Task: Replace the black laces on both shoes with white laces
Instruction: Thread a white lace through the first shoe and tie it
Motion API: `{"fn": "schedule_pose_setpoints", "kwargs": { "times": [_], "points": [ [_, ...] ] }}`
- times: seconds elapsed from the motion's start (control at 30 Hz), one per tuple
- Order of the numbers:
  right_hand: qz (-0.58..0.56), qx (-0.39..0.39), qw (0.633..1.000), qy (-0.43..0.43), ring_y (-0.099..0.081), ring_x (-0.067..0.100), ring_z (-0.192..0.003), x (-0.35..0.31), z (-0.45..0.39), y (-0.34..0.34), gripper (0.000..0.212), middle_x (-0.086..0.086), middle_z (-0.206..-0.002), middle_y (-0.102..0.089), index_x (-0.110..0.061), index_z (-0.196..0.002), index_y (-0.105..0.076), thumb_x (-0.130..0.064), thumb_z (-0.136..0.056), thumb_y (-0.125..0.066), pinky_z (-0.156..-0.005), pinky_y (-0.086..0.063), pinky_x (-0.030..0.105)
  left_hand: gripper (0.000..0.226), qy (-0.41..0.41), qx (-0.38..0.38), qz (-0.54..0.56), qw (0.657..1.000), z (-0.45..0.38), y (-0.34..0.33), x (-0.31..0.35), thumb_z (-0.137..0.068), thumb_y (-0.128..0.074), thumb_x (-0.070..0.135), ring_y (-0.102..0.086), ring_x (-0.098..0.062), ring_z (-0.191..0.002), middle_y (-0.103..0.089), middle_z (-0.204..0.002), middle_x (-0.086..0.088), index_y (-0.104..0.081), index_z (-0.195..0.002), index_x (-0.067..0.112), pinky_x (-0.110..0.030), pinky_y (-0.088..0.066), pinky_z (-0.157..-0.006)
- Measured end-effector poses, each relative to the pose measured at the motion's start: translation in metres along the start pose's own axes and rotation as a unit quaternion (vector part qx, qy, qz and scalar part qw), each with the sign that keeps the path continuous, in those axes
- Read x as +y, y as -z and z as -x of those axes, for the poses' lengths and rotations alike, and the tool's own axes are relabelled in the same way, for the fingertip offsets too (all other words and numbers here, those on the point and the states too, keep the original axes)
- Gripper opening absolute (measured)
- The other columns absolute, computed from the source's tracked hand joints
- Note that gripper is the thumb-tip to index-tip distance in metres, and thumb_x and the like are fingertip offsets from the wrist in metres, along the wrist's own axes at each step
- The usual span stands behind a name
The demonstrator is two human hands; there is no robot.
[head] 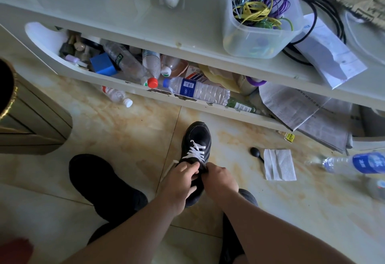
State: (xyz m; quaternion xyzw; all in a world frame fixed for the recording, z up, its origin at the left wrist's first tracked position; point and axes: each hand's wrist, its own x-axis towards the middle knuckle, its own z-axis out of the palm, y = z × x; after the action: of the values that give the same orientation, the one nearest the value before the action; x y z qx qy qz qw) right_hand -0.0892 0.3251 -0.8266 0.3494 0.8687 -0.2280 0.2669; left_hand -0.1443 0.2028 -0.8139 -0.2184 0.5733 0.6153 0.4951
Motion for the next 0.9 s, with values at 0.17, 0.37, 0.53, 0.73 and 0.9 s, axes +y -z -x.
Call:
{"fn": "schedule_pose_setpoints", "kwargs": {
  "times": [0.17,0.37,0.53,0.73,0.9],
  "points": [
    [-0.109,-0.069,0.991,0.021,-0.07,0.012,-0.078,0.023,-0.003,0.013,0.033,-0.008,-0.091,-0.071,-0.039,-0.112,-0.062,-0.061,-0.087,-0.066,-0.065,-0.054,0.029,0.055,-0.054,0.095,-0.081,0.991,0.007,0.007,0.014,-0.106,-0.05,0.042,-0.067,-0.024,-0.065,-0.065,-0.067,-0.009,-0.051,-0.061,0.012,-0.036,-0.054,-0.066],
    [-0.292,-0.143,0.943,-0.077,-0.048,0.017,-0.052,0.046,-0.01,0.042,0.037,-0.001,-0.056,-0.052,-0.012,-0.074,-0.061,-0.042,-0.086,-0.079,-0.06,-0.041,0.028,0.045,0.072,0.208,-0.125,0.967,-0.024,0.053,0.028,-0.101,-0.049,0.052,-0.05,-0.02,-0.072,-0.062,-0.084,-0.003,-0.066,-0.097,0.01,-0.031,-0.038,-0.062],
    [-0.677,-0.094,0.698,-0.214,-0.063,0.022,-0.084,0.049,-0.021,0.073,0.026,0.0,-0.081,-0.06,-0.017,-0.084,-0.061,-0.038,-0.094,-0.074,-0.079,-0.048,0.037,0.047,0.117,0.086,-0.049,0.988,-0.025,0.05,0.038,-0.093,-0.074,0.048,-0.058,-0.022,-0.12,-0.065,-0.128,-0.002,-0.066,-0.122,0.011,-0.041,-0.045,-0.102],
    [-0.733,-0.071,0.662,-0.143,-0.051,0.024,-0.128,0.039,-0.031,0.087,0.053,-0.012,-0.138,-0.056,-0.028,-0.131,-0.065,-0.067,-0.096,-0.057,-0.11,-0.039,0.051,0.022,-0.02,0.098,-0.046,0.994,-0.03,0.03,0.063,-0.109,-0.052,0.035,-0.054,-0.024,-0.133,-0.067,-0.137,0.003,-0.071,-0.113,0.025,-0.045,-0.032,-0.121],
    [-0.546,0.052,0.806,-0.221,-0.06,0.022,-0.099,0.033,-0.021,0.041,0.064,-0.001,-0.114,-0.06,-0.027,-0.116,-0.06,-0.081,-0.082,-0.058,-0.096,-0.053,0.047,0.054,-0.006,0.087,-0.088,0.992,-0.038,0.037,0.058,-0.089,-0.068,0.056,-0.06,-0.017,-0.122,-0.066,-0.132,0.006,-0.065,-0.137,0.03,-0.04,-0.043,-0.112]
  ]
}}
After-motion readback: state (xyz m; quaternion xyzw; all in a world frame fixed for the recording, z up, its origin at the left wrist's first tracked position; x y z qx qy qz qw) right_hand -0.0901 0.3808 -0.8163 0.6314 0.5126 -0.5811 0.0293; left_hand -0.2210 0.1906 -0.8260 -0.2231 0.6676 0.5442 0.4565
